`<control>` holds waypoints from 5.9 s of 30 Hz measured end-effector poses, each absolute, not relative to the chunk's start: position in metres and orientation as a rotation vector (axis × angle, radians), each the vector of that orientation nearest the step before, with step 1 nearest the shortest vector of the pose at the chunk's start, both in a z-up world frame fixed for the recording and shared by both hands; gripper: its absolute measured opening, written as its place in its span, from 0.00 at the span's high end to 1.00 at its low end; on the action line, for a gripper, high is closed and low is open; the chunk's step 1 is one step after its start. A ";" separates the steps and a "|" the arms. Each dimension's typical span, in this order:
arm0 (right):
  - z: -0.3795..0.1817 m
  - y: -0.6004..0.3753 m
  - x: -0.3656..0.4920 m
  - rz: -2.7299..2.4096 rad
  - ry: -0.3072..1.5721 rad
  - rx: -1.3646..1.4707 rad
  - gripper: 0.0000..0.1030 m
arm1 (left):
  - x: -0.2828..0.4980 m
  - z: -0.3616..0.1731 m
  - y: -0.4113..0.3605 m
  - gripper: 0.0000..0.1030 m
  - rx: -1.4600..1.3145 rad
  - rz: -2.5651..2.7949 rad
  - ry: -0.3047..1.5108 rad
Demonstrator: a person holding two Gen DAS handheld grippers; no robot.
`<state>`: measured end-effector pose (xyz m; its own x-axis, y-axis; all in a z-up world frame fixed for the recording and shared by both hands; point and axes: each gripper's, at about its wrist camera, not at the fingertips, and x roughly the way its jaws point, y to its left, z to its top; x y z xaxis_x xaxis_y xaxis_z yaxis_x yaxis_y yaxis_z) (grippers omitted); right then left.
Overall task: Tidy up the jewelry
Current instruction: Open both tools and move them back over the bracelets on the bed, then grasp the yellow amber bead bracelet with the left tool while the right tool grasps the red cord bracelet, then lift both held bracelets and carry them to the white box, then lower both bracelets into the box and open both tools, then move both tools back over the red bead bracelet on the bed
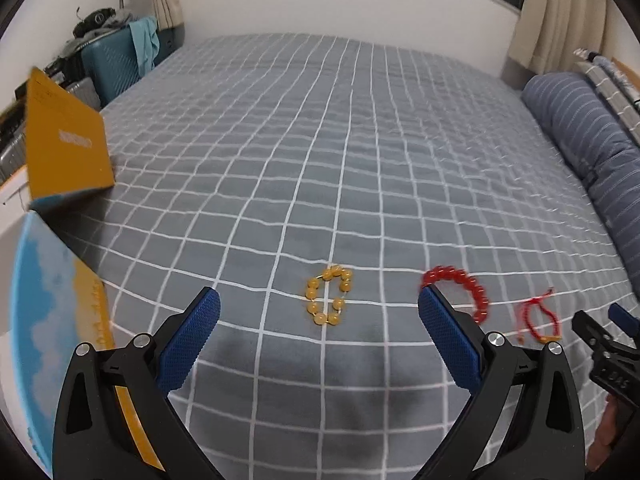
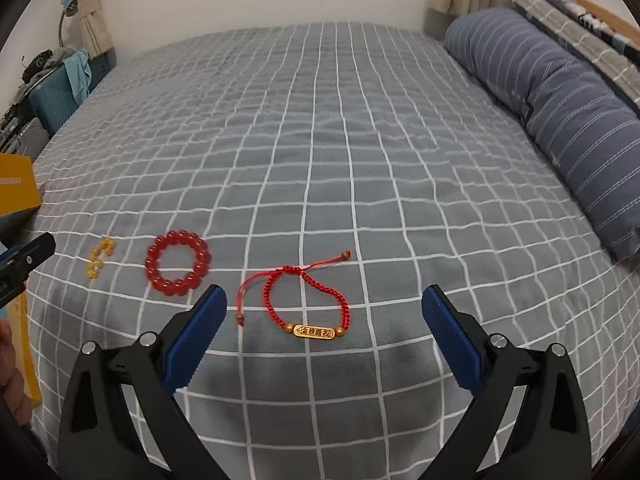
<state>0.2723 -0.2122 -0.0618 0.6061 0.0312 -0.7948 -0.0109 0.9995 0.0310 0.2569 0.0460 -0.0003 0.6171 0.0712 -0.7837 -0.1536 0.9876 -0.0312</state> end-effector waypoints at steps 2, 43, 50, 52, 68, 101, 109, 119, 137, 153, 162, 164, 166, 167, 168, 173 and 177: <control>-0.070 -0.212 0.278 0.025 0.935 0.014 0.09 | 0.265 -0.013 0.046 0.05 -0.093 0.129 0.923; -0.118 -0.207 0.307 0.059 1.105 0.050 0.62 | 0.294 -0.064 0.048 0.83 -0.042 0.052 1.029; -0.116 -0.205 0.304 0.051 1.097 0.044 0.69 | 0.289 -0.060 0.049 0.91 -0.065 0.035 1.032; -0.114 -0.206 0.304 0.052 1.095 0.050 0.70 | 0.287 -0.058 0.049 0.91 -0.061 0.034 1.029; -0.110 -0.206 0.300 0.054 1.080 0.053 0.97 | 0.271 -0.036 0.039 0.91 -0.051 0.023 0.996; -0.033 -0.184 0.244 0.098 0.880 0.016 0.97 | 0.191 0.056 0.037 0.91 -0.050 -0.017 0.805; -0.011 -0.166 0.214 0.127 0.829 -0.013 0.97 | 0.161 0.076 0.043 0.91 -0.045 -0.008 0.775; 0.029 -0.104 0.171 0.213 0.755 -0.069 0.97 | 0.105 0.119 0.085 0.91 -0.054 0.081 0.726; 0.072 0.140 0.103 0.615 0.687 -0.202 0.97 | -0.010 0.123 0.277 0.91 -0.166 0.399 0.722; 0.000 0.234 0.099 0.677 0.913 -0.297 0.97 | -0.027 0.043 0.344 0.90 -0.275 0.520 0.910; -0.016 0.236 0.106 0.684 0.979 -0.297 0.94 | -0.026 0.032 0.348 0.89 -0.293 0.532 0.936; -0.016 0.237 0.107 0.678 0.977 -0.298 0.87 | -0.026 0.033 0.349 0.88 -0.293 0.538 0.934; -0.014 0.237 0.105 0.678 0.970 -0.300 0.65 | -0.027 0.035 0.350 0.82 -0.297 0.536 0.929; -0.012 0.237 0.104 0.676 0.966 -0.297 0.51 | -0.028 0.036 0.350 0.71 -0.298 0.538 0.924; -0.010 0.235 0.103 0.676 0.957 -0.292 0.40 | -0.031 0.039 0.350 0.64 -0.301 0.542 0.912; 0.005 0.226 0.096 0.666 0.898 -0.253 0.18 | -0.040 0.050 0.348 0.32 -0.278 0.573 0.851; 0.017 0.222 0.092 0.670 0.860 -0.245 0.11 | -0.044 0.056 0.349 0.24 -0.285 0.574 0.839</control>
<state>0.0916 0.2220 0.0171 0.4653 0.4441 -0.7657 -0.6340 0.7708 0.0618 -0.0436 0.3491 0.0557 0.5298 0.3643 -0.7659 -0.5822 0.8129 -0.0160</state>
